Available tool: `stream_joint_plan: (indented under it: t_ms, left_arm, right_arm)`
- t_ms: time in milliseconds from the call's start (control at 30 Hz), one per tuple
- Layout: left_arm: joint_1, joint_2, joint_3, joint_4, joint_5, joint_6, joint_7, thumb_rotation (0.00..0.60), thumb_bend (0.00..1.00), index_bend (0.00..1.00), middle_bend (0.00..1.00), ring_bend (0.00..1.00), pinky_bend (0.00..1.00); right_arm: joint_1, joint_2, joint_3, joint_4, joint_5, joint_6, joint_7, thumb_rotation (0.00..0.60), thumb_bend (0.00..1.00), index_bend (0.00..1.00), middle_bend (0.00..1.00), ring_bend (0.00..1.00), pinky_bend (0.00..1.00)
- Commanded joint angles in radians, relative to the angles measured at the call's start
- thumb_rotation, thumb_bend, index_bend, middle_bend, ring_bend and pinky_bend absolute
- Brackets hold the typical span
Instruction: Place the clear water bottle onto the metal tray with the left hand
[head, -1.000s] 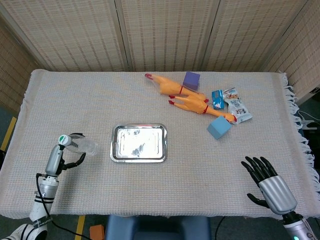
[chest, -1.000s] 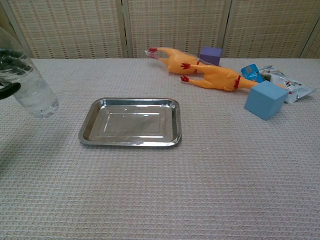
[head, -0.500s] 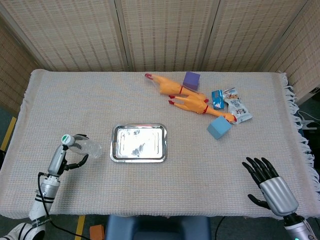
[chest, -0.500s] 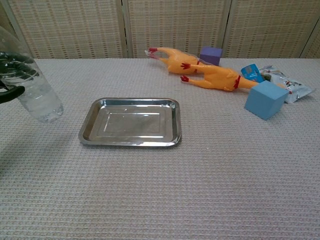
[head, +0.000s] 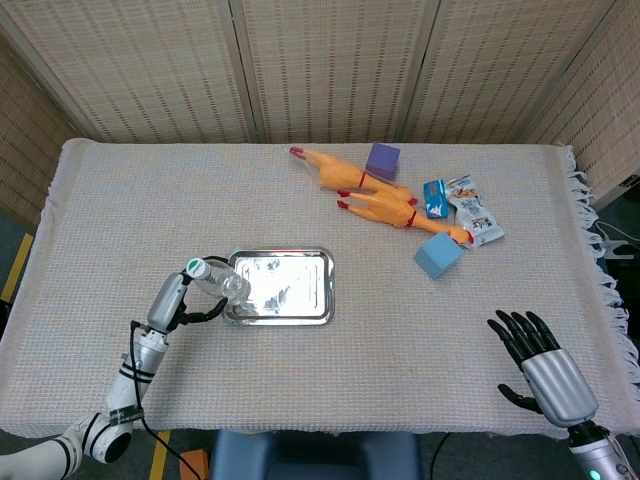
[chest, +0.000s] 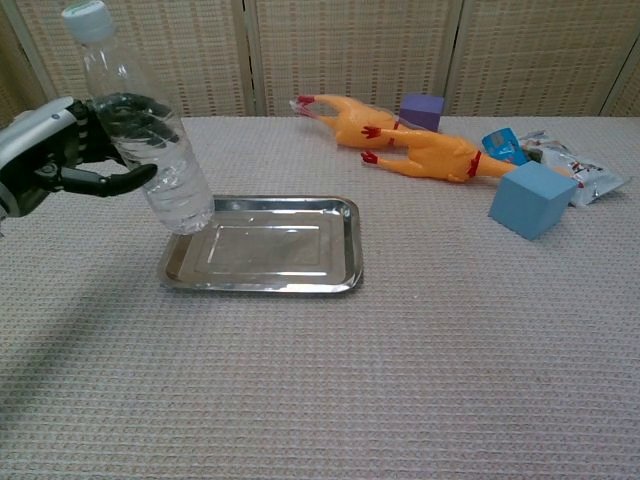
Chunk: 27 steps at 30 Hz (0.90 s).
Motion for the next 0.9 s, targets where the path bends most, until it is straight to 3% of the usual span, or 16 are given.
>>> stream_joint_plan:
  t_ms: [33,200,500,700,900]
  left_arm:
    - [-0.054,-0.068,-0.013,0.093,-0.017,-0.056,0.011,0.6,0.5,0.33,0.32,0.22,0.4]
    - [-0.103,-0.149,-0.013,0.222,-0.027,-0.095,0.021,0.6,0.49,0.3,0.3,0.19,0.36]
    - [-0.129,-0.185,0.006,0.264,-0.051,-0.148,0.038,0.6,0.49,0.23,0.27,0.15,0.31]
    - [-0.131,-0.184,0.001,0.241,-0.073,-0.154,0.076,0.6,0.45,0.01,0.12,0.02,0.18]
    - [-0.133,-0.156,0.015,0.212,-0.077,-0.178,0.082,0.6,0.4,0.0,0.0,0.0,0.08]
  right_arm:
    - [0.001,0.0,0.005,-0.002,0.013,-0.008,-0.004,0.6,0.09,0.0,0.0,0.0,0.0]
    - [0.006,0.0,0.014,-0.005,0.039,-0.025,-0.005,0.6,0.09,0.0,0.0,0.0,0.0]
    - [0.012,0.003,0.018,-0.008,0.054,-0.039,-0.004,0.6,0.09,0.0,0.0,0.0,0.0]
    - [0.012,0.008,0.018,-0.008,0.053,-0.037,0.006,0.6,0.09,0.0,0.0,0.0,0.0]
    - [0.011,0.009,0.016,-0.009,0.051,-0.038,0.006,0.6,0.09,0.0,0.0,0.0,0.0]
